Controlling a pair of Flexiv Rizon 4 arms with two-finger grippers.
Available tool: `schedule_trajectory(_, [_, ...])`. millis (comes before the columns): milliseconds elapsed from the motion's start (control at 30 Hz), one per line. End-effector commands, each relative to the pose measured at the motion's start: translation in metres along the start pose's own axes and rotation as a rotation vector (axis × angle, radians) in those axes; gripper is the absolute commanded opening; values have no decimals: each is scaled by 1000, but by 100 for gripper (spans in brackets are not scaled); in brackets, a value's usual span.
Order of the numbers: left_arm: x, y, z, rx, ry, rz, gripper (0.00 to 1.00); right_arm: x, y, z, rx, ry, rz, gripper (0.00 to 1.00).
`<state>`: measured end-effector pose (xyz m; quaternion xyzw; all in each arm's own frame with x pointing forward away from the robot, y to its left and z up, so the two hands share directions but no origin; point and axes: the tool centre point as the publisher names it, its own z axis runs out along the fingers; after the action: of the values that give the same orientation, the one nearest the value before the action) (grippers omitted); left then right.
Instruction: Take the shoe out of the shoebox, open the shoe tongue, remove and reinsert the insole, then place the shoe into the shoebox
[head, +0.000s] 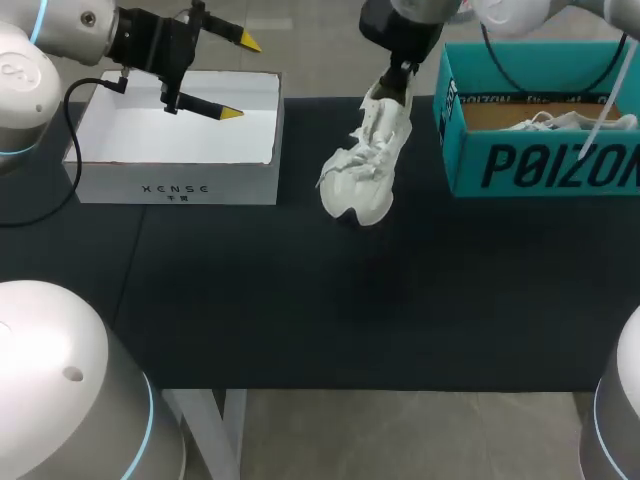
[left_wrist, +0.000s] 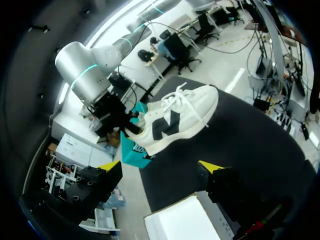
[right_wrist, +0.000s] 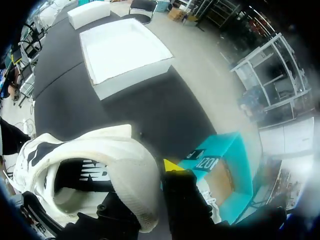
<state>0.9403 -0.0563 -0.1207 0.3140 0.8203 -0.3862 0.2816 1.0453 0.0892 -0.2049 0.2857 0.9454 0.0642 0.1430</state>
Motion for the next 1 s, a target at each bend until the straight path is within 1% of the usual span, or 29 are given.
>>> schedule_trajectory(33, [0,0,0,-2,0,1,100,-34,4,-5,58,-18,46,0])
schedule_trajectory(133, [0,0,0,-2,0,1,100,-61,-2,-7,76,-32,114,0])
schedule_trajectory(167, [0,0,0,-2,0,1,100,-70,-4,-7,93,-37,159,0])
schedule_trajectory(200, [0,0,0,-2,0,1,100,-81,-7,-6,143,-82,240,0])
schedule_trajectory(700, [0,0,0,-2,0,1,100,-81,-7,-6,143,-82,240,0])
schedule_trajectory(800, [0,0,0,-2,0,1,100,-101,-5,-11,143,-66,279,0])
schedule_trajectory(833, [0,0,0,-2,0,1,100,-114,-7,-12,153,-77,312,0])
schedule_trajectory(900, [0,0,0,-2,0,1,100,-133,-12,-13,167,-84,359,0])
schedule_trajectory(933, [0,0,0,-2,0,1,100,-142,-15,-12,173,-117,390,0])
schedule_trajectory(1000, [0,0,0,-2,0,1,100,-163,-22,-9,189,-138,444,0])
